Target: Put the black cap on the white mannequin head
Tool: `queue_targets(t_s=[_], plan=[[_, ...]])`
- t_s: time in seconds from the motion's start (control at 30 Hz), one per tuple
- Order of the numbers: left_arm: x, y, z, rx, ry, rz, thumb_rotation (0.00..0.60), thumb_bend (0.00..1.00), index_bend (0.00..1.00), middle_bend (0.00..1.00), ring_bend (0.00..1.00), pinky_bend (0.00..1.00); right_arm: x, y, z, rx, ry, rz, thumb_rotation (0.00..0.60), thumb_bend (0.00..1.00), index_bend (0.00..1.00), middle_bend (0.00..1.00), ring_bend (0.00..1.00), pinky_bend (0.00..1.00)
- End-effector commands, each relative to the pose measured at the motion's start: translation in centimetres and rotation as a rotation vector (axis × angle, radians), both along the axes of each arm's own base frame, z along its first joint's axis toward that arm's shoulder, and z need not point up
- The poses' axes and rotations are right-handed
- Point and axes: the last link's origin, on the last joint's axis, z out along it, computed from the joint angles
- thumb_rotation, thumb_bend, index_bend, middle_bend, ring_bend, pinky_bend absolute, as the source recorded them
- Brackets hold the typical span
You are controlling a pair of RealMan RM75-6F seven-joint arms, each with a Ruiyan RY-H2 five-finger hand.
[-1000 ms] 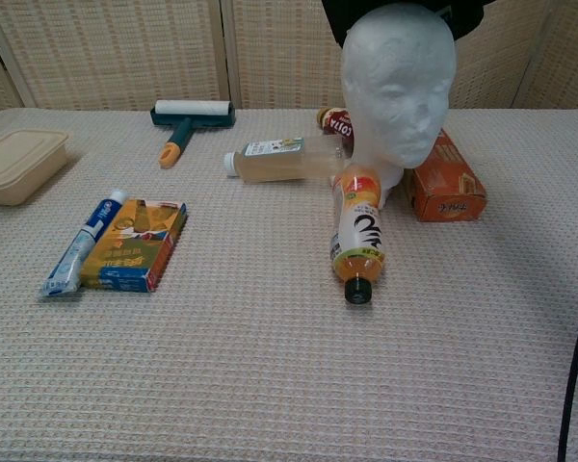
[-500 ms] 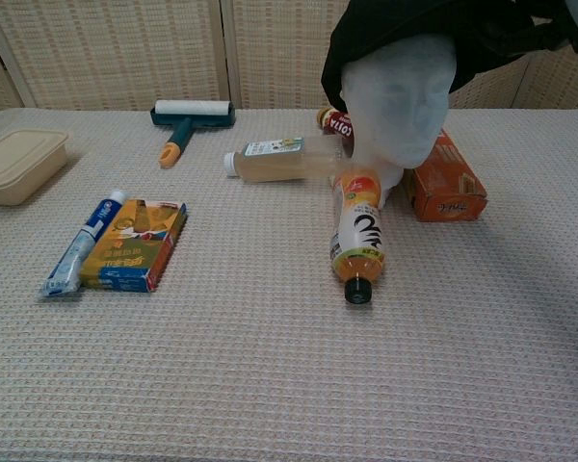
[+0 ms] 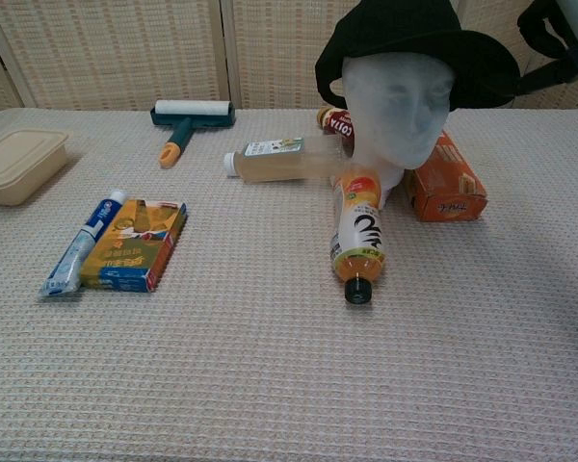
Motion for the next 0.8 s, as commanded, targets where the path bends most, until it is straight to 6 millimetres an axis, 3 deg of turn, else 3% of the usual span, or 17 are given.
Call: queue_targets(t_s=[0.03,0.3,0.43,0.67,0.8], plan=[[0.0,0.0,0.1,0.002,-0.004,0.000,0.600,0.04,0.26,0.08,0.02,0.11,-1.4,2.0,0.9,0.048,0.088,-0.043,0.586,0.00,0.00,0.67,0.73,0.78],[-0.1,-0.2,-0.2,-0.013,0.020,0.000,0.600,0.04,0.26,0.08,0.02,0.11,-5.7,8.8,5.3,0.073,0.046,-0.133,0.567,0.00,0.00,0.52,0.58,0.66],[0.0,-0.1,-0.5,-0.019,0.033,0.005,0.600,0.04,0.26,0.08,0.02,0.11,-9.2,11.6,7.8,0.092,-0.022,-0.280,0.567,0.00,0.00,0.38,0.41,0.52],[0.1,0.0,-0.9,-0.053,0.046,0.001,0.600,0.04,0.24,0.08,0.02,0.11,-14.3,16.5,9.3,0.205,-0.008,-0.516,0.571,0.00,0.00,0.17,0.14,0.29],[0.1,0.2,-0.9,-0.010,0.050,-0.006,0.600,0.04,0.21,0.08,0.02,0.11,-15.2,17.3,11.4,0.232,-0.068,-0.530,0.574,0.00,0.00,0.16,0.12,0.24]])
